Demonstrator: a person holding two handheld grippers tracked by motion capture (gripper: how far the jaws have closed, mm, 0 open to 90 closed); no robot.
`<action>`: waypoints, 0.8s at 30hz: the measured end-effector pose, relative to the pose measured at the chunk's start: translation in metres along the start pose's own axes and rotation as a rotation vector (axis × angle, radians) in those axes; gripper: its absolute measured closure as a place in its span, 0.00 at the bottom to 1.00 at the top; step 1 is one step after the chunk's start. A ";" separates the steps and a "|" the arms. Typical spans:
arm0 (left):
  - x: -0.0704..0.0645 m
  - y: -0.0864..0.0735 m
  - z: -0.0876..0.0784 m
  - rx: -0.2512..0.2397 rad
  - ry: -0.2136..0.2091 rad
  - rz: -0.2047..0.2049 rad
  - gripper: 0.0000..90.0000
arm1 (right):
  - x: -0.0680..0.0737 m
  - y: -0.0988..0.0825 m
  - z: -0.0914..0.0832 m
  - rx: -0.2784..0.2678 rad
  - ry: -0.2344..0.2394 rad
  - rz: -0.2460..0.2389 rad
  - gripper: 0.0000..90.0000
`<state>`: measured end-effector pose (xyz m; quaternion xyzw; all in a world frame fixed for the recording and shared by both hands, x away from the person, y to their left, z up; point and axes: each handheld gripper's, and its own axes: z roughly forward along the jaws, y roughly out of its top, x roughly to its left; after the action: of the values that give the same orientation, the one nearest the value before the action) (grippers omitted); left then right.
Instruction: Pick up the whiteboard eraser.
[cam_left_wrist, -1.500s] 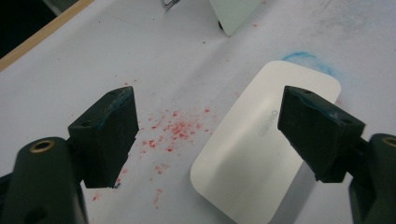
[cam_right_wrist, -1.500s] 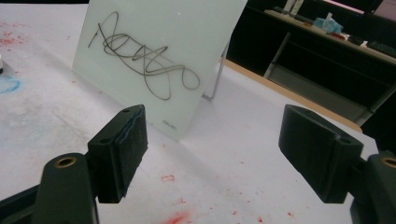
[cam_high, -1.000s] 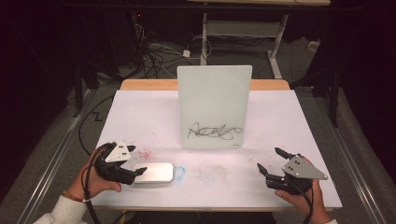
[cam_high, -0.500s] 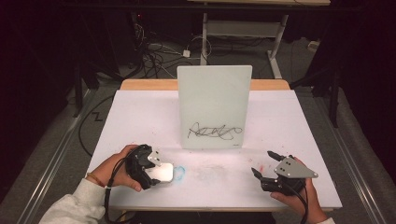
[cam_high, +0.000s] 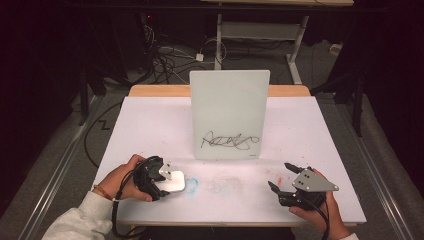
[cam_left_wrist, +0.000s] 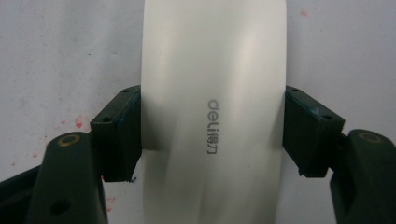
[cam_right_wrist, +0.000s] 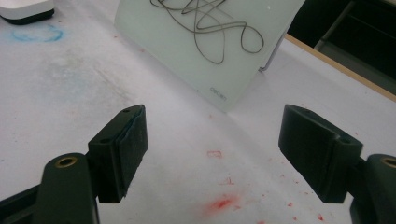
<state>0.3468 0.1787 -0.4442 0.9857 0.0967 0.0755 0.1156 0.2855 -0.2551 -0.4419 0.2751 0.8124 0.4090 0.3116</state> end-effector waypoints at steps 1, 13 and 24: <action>0.000 -0.001 0.000 -0.017 0.007 -0.020 0.32 | 0.000 0.000 0.000 -0.001 -0.002 -0.001 0.27; 0.000 -0.014 -0.017 -0.193 0.209 -0.154 0.32 | 0.000 0.001 -0.001 -0.009 -0.015 -0.009 0.27; 0.000 -0.018 -0.025 -0.318 0.329 -0.222 0.32 | -0.002 0.001 -0.001 -0.016 -0.034 -0.002 0.27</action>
<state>0.3389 0.2016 -0.4243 0.9128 0.2089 0.2362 0.2594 0.2863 -0.2564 -0.4398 0.2785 0.8039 0.4107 0.3280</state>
